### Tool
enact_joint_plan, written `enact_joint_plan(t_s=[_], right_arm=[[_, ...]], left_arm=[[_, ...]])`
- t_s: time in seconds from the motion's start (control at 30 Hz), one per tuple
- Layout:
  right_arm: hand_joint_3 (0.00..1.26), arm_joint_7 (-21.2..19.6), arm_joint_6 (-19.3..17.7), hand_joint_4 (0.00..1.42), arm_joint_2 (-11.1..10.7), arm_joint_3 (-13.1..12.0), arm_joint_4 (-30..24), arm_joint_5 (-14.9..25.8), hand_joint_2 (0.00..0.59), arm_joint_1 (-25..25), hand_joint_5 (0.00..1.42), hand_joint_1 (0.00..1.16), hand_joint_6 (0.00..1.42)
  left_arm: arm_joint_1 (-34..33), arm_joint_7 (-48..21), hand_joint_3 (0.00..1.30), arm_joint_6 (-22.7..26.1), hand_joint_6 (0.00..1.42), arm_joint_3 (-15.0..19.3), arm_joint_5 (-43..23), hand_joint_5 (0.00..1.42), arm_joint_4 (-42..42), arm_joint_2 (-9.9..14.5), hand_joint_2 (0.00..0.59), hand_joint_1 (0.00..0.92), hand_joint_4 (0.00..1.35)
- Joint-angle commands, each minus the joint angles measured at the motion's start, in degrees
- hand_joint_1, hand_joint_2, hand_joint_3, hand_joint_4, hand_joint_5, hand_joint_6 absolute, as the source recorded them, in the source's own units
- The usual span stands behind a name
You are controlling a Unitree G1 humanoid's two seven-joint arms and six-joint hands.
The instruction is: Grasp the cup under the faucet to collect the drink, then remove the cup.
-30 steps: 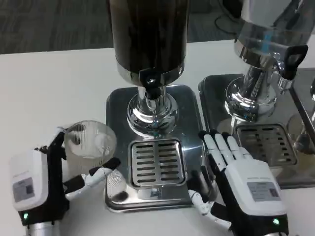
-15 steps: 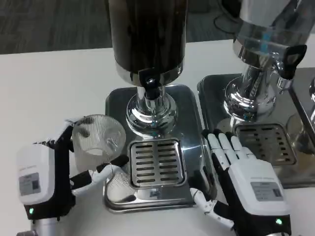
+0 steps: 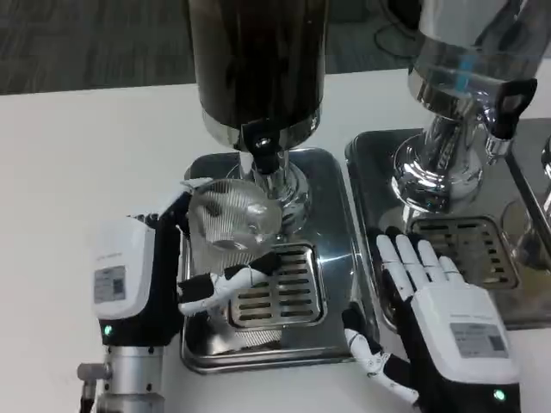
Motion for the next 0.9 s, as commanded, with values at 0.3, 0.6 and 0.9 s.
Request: enact_joint_plan(t_s=[0.3,0.6,0.9], right_arm=[[0.01,0.4,0.4,0.00,-0.3,-1.3,-2.1,0.7,0.415,1.5,0.00,0.26,0.06],[0.01,2.1,0.9,0.00,-0.1,-1.0,-3.0,0.0,0.417,1.3,0.00,0.27,0.06],[0.02,3.0,0.7,0.00,0.3,-1.1,-1.6,1.6,0.423,0.6,0.00,0.30,0.06]], left_arm=[[-7.8,-3.8,0.57,1.8,1.10,-4.3,0.7,0.91,7.5,-5.2,0.052,0.474,0.69],[-6.3,-3.2,0.53,2.8,1.03,-6.4,1.0,0.86,10.8,-4.5,0.056,0.438,0.64],[-4.6,-2.8,0.26,4.8,0.70,-6.5,1.1,0.63,10.0,-3.2,0.046,0.265,0.32]])
